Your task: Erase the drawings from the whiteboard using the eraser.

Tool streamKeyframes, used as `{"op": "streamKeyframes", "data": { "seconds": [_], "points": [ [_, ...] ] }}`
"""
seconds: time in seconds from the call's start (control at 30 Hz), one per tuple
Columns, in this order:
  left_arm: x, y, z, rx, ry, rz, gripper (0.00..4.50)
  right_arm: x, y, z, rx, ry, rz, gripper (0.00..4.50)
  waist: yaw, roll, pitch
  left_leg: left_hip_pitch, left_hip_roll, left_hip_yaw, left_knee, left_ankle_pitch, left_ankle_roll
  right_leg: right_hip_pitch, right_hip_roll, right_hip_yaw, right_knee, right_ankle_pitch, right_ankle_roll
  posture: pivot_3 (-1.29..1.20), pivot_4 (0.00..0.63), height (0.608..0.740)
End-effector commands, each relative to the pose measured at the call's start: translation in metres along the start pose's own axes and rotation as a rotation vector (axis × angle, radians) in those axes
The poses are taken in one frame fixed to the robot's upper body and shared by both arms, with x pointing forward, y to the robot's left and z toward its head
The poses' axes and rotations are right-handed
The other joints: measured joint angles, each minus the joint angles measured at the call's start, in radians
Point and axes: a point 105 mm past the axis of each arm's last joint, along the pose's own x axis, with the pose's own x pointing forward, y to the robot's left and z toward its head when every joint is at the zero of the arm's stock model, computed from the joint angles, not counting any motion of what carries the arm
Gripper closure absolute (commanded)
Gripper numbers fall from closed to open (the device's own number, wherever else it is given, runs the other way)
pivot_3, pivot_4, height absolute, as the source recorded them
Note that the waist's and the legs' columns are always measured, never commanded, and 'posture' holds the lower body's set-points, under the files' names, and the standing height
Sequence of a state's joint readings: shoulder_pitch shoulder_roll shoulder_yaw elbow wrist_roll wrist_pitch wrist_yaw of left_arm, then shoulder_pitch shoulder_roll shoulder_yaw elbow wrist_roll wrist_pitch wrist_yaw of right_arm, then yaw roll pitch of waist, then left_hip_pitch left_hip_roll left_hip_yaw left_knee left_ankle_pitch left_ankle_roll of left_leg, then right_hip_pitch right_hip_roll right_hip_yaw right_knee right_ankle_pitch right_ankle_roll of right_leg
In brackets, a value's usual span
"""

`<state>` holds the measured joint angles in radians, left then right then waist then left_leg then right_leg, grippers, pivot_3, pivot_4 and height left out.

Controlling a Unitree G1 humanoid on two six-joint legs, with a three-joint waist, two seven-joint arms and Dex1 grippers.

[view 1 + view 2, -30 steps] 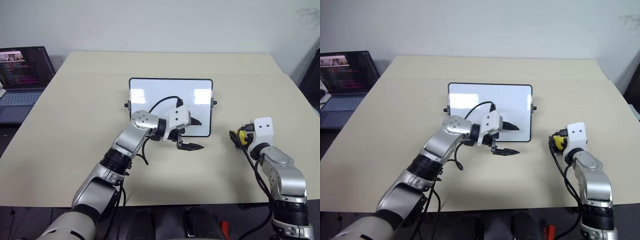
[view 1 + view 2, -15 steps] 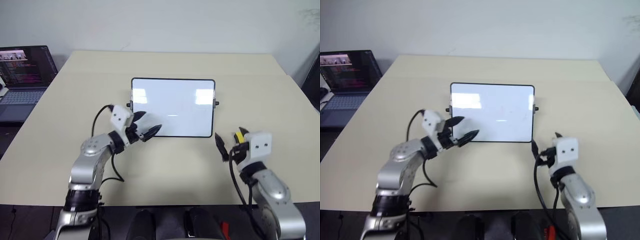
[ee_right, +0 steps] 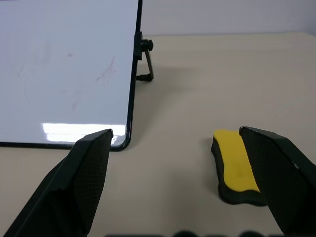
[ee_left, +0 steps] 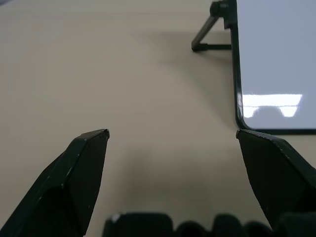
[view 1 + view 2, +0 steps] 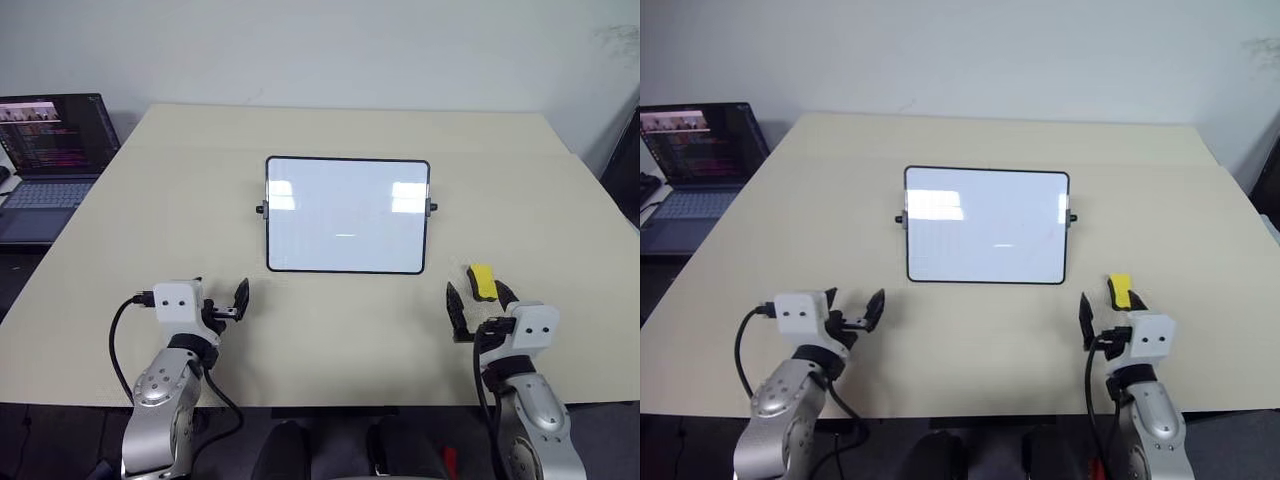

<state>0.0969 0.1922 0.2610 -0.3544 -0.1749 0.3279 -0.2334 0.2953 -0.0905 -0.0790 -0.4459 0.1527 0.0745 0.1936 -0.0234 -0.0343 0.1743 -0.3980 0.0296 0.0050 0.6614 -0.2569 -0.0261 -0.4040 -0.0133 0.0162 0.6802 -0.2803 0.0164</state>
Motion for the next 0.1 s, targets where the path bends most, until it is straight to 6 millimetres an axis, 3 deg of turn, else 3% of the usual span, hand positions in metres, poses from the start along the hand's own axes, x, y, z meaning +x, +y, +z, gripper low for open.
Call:
{"op": "streamKeyframes", "data": {
  "seconds": [0.03, 0.1],
  "points": [
    [0.0044, -0.0005, 0.0125, 0.022, -0.057, 0.010, 0.00, -0.0022, -0.0066, 0.0070, -0.005, -0.030, -0.015, 0.02, 0.000, 0.000, 0.000, 0.000, 0.000, 0.000, 0.000, 0.000, 0.000, 0.000, 0.000, 0.000, 0.000, 0.000, 0.000, 0.00, 0.150, 0.740],
    [0.0087, -0.0044, 0.0138, 0.016, -0.062, 0.005, 0.00, -0.0027, -0.0137, 0.0048, -0.004, -0.013, -0.043, 0.02, 0.000, 0.000, 0.000, 0.000, 0.000, 0.000, 0.000, 0.000, 0.000, 0.000, 0.000, 0.000, 0.000, 0.001, -0.002, 0.00, 0.150, 0.740]
  ]
}}
